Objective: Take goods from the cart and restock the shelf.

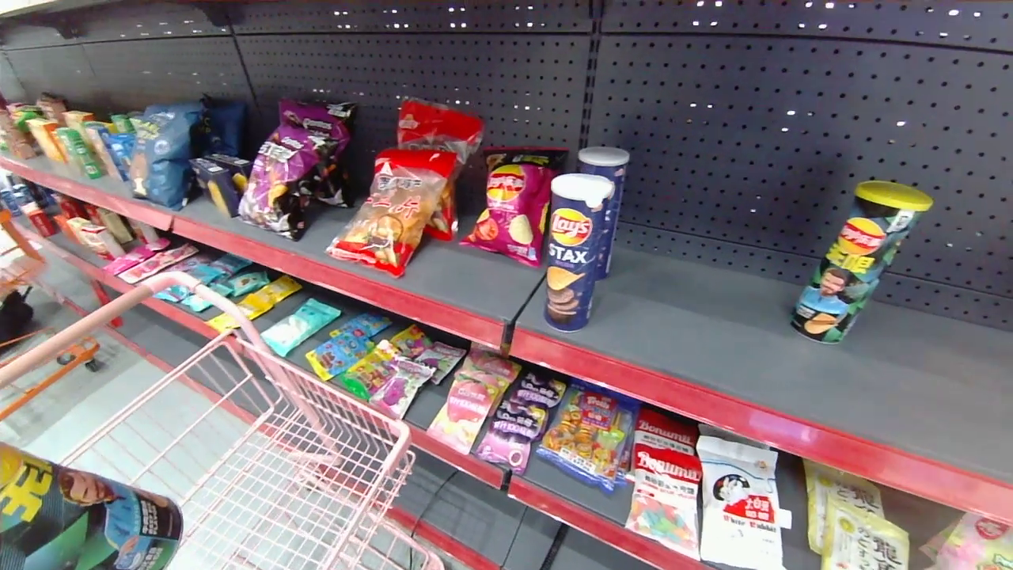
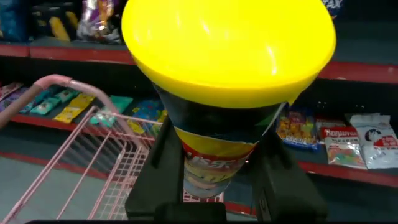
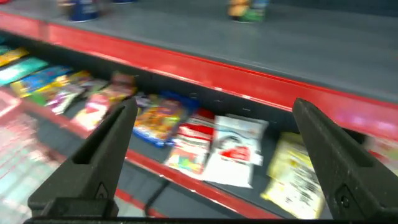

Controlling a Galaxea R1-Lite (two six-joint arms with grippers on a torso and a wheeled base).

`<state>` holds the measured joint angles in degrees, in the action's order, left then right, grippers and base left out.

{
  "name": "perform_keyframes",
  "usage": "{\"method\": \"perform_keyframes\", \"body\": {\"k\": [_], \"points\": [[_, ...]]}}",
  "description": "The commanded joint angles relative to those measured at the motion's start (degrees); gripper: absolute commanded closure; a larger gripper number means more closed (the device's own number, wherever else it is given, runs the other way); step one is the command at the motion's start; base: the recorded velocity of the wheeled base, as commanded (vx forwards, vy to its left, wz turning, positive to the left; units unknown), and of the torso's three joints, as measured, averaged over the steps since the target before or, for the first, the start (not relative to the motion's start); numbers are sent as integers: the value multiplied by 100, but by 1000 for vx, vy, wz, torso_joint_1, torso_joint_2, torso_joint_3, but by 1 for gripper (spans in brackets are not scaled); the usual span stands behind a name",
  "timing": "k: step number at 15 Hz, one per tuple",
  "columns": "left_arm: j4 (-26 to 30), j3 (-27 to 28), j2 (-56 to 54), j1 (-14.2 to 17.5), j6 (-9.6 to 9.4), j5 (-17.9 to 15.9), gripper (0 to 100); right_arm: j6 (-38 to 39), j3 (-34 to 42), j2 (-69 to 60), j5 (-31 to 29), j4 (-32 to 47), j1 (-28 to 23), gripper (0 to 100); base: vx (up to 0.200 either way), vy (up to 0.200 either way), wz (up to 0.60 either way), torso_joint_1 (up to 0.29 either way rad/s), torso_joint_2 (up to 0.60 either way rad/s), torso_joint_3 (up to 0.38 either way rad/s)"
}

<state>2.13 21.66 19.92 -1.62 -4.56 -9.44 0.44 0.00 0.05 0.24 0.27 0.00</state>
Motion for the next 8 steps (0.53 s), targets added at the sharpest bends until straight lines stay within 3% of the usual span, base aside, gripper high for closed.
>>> {"method": "perform_keyframes", "body": {"k": [1,6,7,8], "points": [[6,-110,-155,-5,-19,12,100,-9,0,4,2,8,0,0,0,0,-600,7,-32,-22],[15,-118,-137,4,-98,56,100,-9,0,4,-7,8,0,0,0,0,-600,10,-6,-2],[121,-118,-120,92,-186,117,100,-9,0,4,-7,8,0,0,0,0,-600,2,-2,-7],[138,-118,-129,109,-318,161,100,0,-9,4,-7,0,0,0,0,0,0,0,0,0]]}}
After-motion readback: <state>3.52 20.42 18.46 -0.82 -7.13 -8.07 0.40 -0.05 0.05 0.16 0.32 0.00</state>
